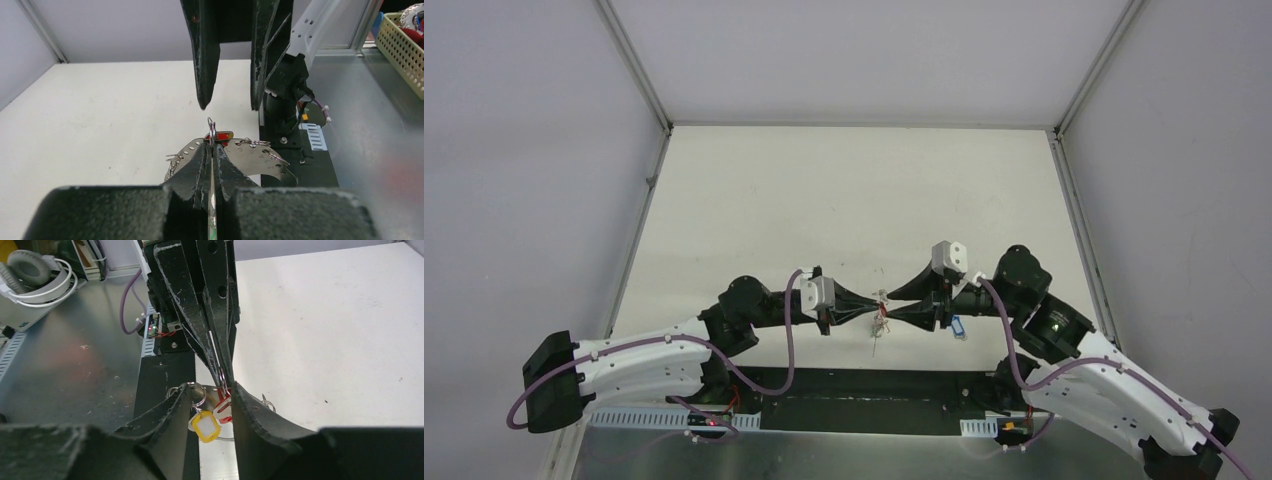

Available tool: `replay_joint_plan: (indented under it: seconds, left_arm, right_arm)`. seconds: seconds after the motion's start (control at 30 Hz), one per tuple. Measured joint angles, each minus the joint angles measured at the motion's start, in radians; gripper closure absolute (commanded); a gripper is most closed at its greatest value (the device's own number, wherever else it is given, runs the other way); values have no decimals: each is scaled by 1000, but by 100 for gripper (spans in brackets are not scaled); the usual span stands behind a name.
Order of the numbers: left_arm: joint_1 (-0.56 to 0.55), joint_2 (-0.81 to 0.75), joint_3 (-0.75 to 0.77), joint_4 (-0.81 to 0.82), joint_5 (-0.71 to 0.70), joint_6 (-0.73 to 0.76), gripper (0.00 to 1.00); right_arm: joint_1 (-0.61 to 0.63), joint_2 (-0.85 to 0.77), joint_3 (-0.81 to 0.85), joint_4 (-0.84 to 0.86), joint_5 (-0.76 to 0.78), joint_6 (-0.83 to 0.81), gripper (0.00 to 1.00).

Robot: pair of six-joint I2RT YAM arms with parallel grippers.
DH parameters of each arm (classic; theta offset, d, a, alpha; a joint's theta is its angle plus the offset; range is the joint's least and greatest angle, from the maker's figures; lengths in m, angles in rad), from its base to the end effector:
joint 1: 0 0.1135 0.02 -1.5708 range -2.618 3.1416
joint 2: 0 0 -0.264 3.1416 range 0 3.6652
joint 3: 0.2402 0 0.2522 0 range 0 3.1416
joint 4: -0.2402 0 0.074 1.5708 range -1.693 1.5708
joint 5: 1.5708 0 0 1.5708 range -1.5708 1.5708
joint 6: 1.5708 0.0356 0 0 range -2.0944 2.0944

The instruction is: Put the keys on the keyring

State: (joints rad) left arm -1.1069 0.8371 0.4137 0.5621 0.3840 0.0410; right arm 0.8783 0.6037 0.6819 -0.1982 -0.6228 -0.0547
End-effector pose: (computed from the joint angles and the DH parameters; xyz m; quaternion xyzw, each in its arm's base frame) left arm 0.0763 -0.1823 0.2784 0.4707 0.4629 -0.4841 0.5742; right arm 0.0762 0.1244 0.3300 -0.5019 0.5447 0.4629 0.4870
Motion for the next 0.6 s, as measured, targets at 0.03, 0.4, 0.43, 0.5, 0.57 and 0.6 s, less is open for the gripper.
replay_joint_plan:
  seconds: [0.03, 0.4, 0.43, 0.5, 0.57, 0.6]
  left_arm:
    - [0, 0, -3, 18, 6, 0, 100]
    - [0, 0, -3, 67, 43, -3, 100]
    - [0, 0, -3, 67, 43, -4, 100]
    - [0, 0, -3, 63, 46, -7, 100]
    - [0, 0, -3, 58, 47, -10, 100]
    - [0, 0, -3, 55, 47, -12, 100]
  right_arm:
    - [0, 11, 0, 15, -16, -3, 67]
    - [0, 82, 0, 75, -75, -7, 98]
    - [0, 83, 0, 76, -76, -9, 100]
    - [-3, 85, 0, 75, -79, -8, 100]
    - [-5, 91, 0, 75, -82, -7, 100]
    - [-5, 91, 0, 74, -82, -8, 100]
